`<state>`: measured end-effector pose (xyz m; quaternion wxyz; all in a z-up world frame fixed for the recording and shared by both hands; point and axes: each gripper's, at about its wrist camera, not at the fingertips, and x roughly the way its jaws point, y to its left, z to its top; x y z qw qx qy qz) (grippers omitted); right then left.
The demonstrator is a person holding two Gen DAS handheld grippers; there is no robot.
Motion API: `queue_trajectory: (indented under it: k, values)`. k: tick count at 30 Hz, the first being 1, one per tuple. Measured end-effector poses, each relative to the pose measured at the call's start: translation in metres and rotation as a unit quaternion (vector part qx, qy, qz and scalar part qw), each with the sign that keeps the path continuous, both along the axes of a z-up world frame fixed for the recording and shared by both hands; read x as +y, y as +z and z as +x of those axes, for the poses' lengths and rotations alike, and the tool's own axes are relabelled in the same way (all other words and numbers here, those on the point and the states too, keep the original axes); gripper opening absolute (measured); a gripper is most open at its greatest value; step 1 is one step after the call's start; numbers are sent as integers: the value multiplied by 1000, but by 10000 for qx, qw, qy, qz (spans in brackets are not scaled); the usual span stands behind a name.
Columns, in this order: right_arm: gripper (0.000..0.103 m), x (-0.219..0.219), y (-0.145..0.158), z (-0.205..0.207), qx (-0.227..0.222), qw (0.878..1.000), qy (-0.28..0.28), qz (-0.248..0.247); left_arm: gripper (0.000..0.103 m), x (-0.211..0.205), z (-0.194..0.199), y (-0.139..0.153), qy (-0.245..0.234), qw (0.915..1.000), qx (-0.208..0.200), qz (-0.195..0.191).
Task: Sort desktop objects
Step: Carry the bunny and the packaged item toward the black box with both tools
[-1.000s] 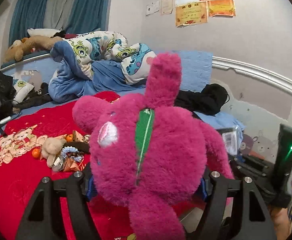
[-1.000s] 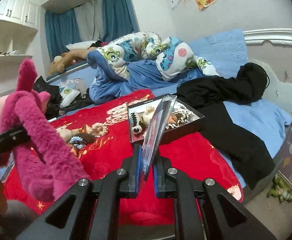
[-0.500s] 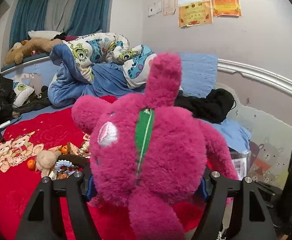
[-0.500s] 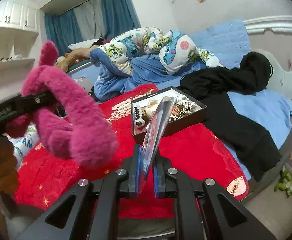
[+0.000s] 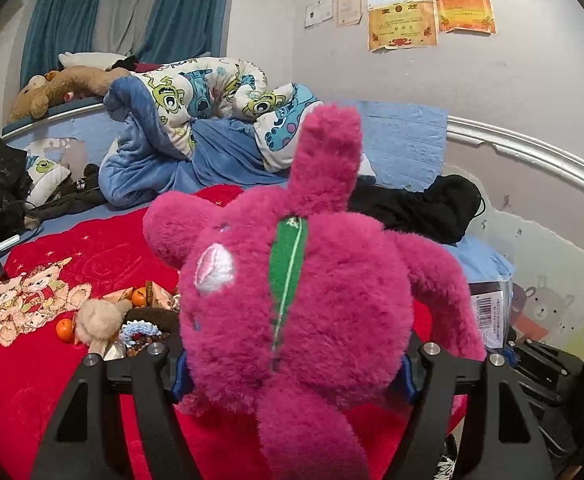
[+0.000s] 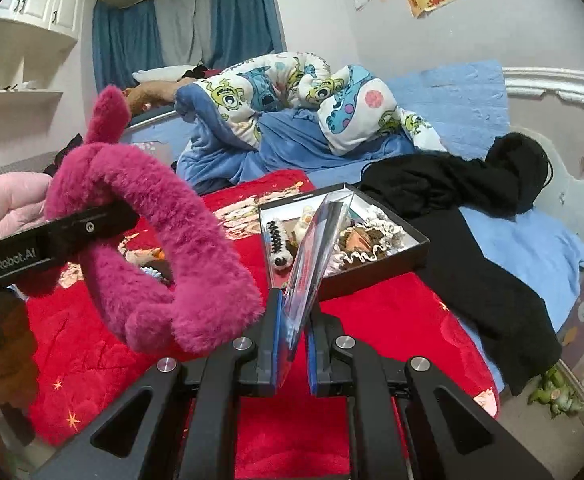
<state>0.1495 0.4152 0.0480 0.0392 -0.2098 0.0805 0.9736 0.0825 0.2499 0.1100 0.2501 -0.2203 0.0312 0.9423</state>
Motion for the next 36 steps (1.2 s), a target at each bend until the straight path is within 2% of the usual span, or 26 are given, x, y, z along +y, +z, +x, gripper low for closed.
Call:
queue_trajectory:
  k: [5, 7, 9, 12, 14, 18, 21, 24, 30, 34, 36]
  values:
    - [12, -9, 4, -10, 14, 9997, -182, 185, 76, -5, -12, -1, -215, 9996, 31, -153]
    - [12, -7, 5, -16, 196, 9997, -132, 115, 76, 1, -16, -4, -266, 9993, 41, -264]
    - [12, -6, 2, -26, 139, 9999, -69, 29, 76, 9, -19, -6, -345, 9989, 82, -302]
    - [11, -7, -2, -35, 65, 9999, -7, 147, 76, 24, -29, -8, -394, 9982, 139, -424]
    - [11, -4, -3, -38, 45, 9995, -37, 299, 76, 33, -39, -7, -447, 9982, 88, -400]
    - [12, 15, -2, -42, 136, 9998, -45, 129, 76, 48, -64, 0, -516, 9981, 71, -318]
    - [12, 28, -1, -54, 57, 9997, -217, -21, 76, 59, -91, 9, -546, 9983, -1, -212]
    - [12, 30, 0, -66, 11, 9992, -397, 36, 76, 70, -120, 20, -650, 9978, -66, -129]
    - [12, 20, 0, -94, -100, 9998, -190, 17, 76, 95, -184, 35, -1003, 9948, -182, 16]
    - [12, 20, 2, -119, -173, 9998, -77, -113, 76, 117, -226, 34, -1183, 9925, -318, 40]
    - [12, 23, 1, -134, -226, 9995, -69, -196, 76, 127, -251, 30, -1275, 9904, -508, 127]
